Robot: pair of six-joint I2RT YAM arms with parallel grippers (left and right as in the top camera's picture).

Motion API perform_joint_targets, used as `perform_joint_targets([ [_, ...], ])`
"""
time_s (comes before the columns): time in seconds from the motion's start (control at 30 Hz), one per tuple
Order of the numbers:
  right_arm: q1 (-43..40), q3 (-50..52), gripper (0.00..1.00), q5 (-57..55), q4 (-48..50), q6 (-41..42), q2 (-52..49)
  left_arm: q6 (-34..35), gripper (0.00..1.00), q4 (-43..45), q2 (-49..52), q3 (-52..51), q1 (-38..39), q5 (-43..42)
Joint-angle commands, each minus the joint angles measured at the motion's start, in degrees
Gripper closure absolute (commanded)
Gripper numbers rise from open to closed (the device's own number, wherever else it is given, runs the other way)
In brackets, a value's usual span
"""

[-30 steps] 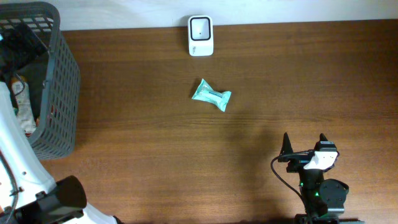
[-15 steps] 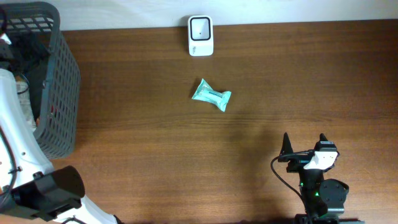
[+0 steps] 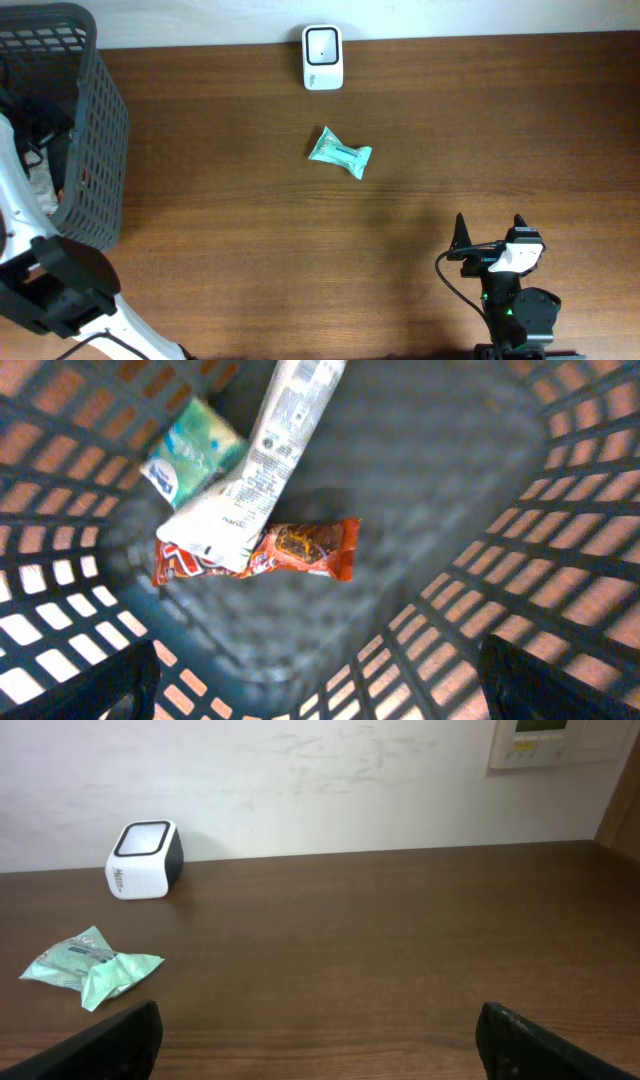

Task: Scan the item barcode
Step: 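Return the left gripper to the basket and grasp the orange TOP bar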

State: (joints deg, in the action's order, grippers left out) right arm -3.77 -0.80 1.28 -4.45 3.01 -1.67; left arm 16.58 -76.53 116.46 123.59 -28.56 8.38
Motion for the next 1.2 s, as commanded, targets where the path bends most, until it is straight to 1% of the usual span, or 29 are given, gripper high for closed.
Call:
perform_joint_targets([
  [0.0,-0.4,0.5,0.01,-0.7,-0.1,0.3,0.3,3.0,0.01,2.1,3.7,-6.0,0.0,-1.0],
  [0.1,-0.4,0.5,0.01,-0.7,-0.1,0.3,0.3,4.8,0.0,4.2,6.9,-8.5,-0.2,-0.8],
  [0.17,-0.4,0.5,0.01,-0.7,-0.1,0.3,0.3,4.6,0.08,5.6,8.6,-8.9,-0.2,0.6],
  [0.23,-0.4,0.5,0.01,-0.7,-0.1,0.3,0.3,4.6,0.09,6.3,9.7,-9.2,-0.2,1.6],
  [0.3,-0.4,0.5,0.01,-0.7,-0.1,0.3,0.3,6.7,0.09,7.6,10.3,-9.2,-0.2,1.5],
  [0.4,-0.4,0.5,0.01,-0.7,-0.1,0.3,0.3,11.7,0.09,10.6,10.4,-9.2,-0.2,1.6],
  [0.47,-0.4,0.5,0.02,-0.7,-0.1,0.3,0.3,12.8,0.09,13.0,10.4,-9.2,-0.2,1.5],
  [0.57,-0.4,0.5,0.01,-0.7,-0.1,0.3,0.3,15.6,0.09,13.7,11.1,-9.2,-0.2,1.5],
  [0.6,-0.4,0.5,0.01,-0.7,-0.1,0.3,0.3,15.6,0.08,13.7,11.8,-9.2,-0.2,1.5],
  [0.63,-0.4,0.5,0.01,-0.7,-0.1,0.3,0.3,15.6,0.0,13.5,12.5,-9.2,-0.2,1.3],
  [0.7,-0.4,0.5,0.01,-0.7,-0.1,0.3,0.3,15.5,0.01,12.7,13.9,-9.2,-0.2,-2.0],
  [0.83,-0.4,0.5,0.01,-0.7,-0.1,0.3,0.3,15.5,0.01,11.4,15.0,-9.2,-0.2,-2.2],
  [0.87,-0.4,0.5,0.01,-0.7,-0.1,0.3,0.3,15.5,0.05,10.6,15.0,-9.2,-0.3,-2.2],
  [0.9,-0.4,0.5,0.01,-0.7,-0.1,0.3,0.3,15.5,0.07,9.8,15.1,-9.3,-0.3,-1.9],
  [1.0,-0.4,0.5,0.01,-0.7,-0.1,0.3,0.3,15.6,0.06,10.3,15.5,-11.5,-0.4,-1.7],
  [1.1,-0.4,0.5,0.01,-0.7,-0.1,0.3,0.3,15.6,0.07,12.3,16.1,-16.3,-0.3,-1.5],
  [1.13,-0.4,0.5,0.01,-0.7,-0.1,0.3,0.3,15.6,0.09,13.4,16.1,-17.9,-0.3,-1.5],
  [1.17,-0.4,0.5,0.01,-0.7,-0.1,0.3,0.3,15.6,0.14,13.5,16.1,-18.1,-0.3,-1.5],
])
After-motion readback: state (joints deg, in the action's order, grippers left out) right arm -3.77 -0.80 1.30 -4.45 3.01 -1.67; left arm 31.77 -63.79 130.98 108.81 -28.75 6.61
